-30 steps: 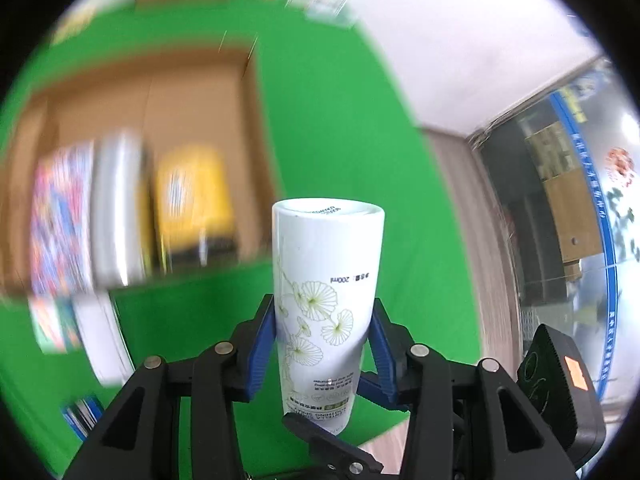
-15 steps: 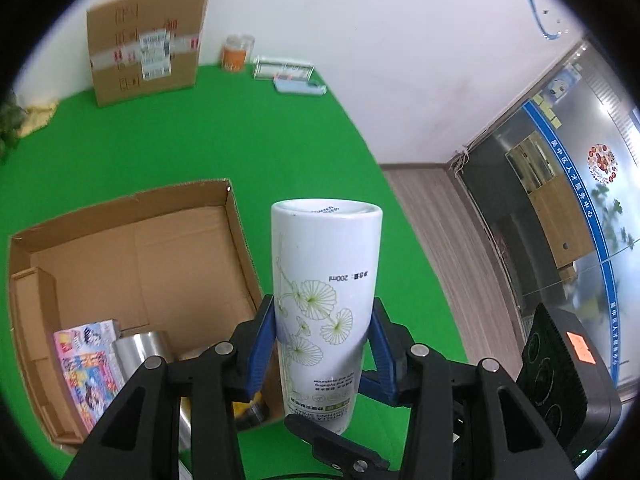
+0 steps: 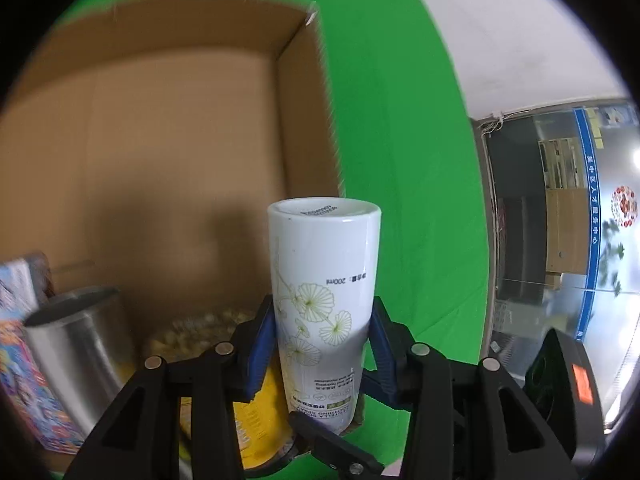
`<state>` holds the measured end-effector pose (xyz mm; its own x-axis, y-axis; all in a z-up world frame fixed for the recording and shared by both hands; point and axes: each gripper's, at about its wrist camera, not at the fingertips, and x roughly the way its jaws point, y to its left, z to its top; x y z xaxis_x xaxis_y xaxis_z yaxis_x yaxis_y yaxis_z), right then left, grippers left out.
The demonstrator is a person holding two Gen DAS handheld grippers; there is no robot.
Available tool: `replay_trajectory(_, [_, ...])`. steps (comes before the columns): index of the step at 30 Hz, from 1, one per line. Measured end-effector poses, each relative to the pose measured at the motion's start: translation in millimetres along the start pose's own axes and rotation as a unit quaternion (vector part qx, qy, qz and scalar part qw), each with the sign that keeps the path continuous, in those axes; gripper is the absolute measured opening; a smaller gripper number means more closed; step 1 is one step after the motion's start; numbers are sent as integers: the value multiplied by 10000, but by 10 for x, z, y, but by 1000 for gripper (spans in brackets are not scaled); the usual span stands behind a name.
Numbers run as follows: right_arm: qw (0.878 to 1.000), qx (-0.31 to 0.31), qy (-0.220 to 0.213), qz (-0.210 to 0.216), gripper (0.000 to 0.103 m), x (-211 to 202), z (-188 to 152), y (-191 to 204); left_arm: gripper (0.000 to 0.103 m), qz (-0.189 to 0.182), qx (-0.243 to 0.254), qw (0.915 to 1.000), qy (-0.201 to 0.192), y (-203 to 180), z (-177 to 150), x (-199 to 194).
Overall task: Organize rigid objects
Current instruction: 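Lift the white spray bottle with both grippers and stand it beside the yellow tin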
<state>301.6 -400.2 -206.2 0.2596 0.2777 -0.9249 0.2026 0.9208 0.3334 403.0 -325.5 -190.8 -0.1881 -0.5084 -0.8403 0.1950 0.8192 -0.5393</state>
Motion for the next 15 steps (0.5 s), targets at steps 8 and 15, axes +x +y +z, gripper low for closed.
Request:
replay_trajectory(8, [9988,-104,-169,-441,62,-110,2,252,54,149,79,9998,-86,-93,-180,-141])
replay_trajectory(15, [9923,0,-1153,-457,96,-1014,-466,301,64,1172,674,9787,-1545,-278,-856,-1125])
